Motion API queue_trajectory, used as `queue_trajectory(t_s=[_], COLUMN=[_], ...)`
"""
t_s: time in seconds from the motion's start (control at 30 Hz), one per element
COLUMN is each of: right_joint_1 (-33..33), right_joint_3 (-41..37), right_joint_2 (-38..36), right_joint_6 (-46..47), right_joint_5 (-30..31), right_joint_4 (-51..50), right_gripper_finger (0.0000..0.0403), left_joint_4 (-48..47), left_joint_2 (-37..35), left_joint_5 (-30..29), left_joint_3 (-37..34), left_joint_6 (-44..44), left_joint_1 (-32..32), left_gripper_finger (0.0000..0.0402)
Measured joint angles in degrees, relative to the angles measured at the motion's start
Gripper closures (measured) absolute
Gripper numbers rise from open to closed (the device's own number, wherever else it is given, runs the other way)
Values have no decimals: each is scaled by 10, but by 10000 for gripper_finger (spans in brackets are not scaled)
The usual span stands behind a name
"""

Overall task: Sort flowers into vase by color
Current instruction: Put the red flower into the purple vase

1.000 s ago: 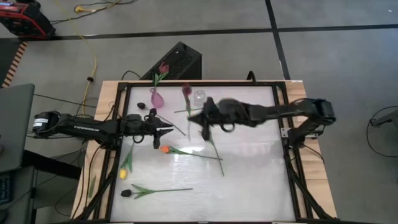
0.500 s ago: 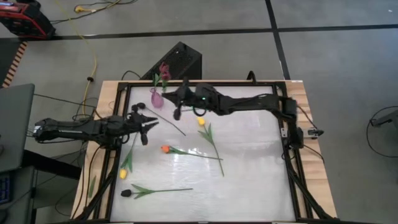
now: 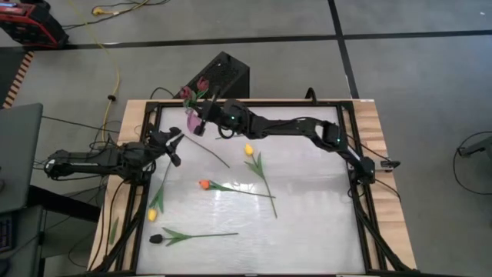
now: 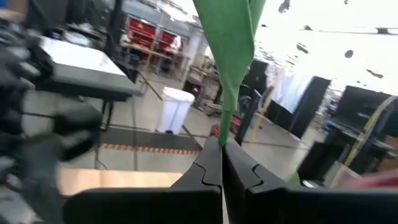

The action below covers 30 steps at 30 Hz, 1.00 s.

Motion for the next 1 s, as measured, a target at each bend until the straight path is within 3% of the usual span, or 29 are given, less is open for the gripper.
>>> queue_trajectory(t_s=[0.33,1.0], right_joint_1=[-22,-26], right_joint_3=[11,2], right_joint_2=[14,14], right_joint_6=[26,60], right_joint_5=[3,-16], right_joint_4=[-7,-26], right_gripper_finger=[383,383], left_joint_4=[25,23], left_joint_2=[0,0], left_joint_5=[-9,-7], left_joint_3=[0,0], left_joint_6=[69,47], left_joint_1=[0,0], left_gripper_finger=[326,326])
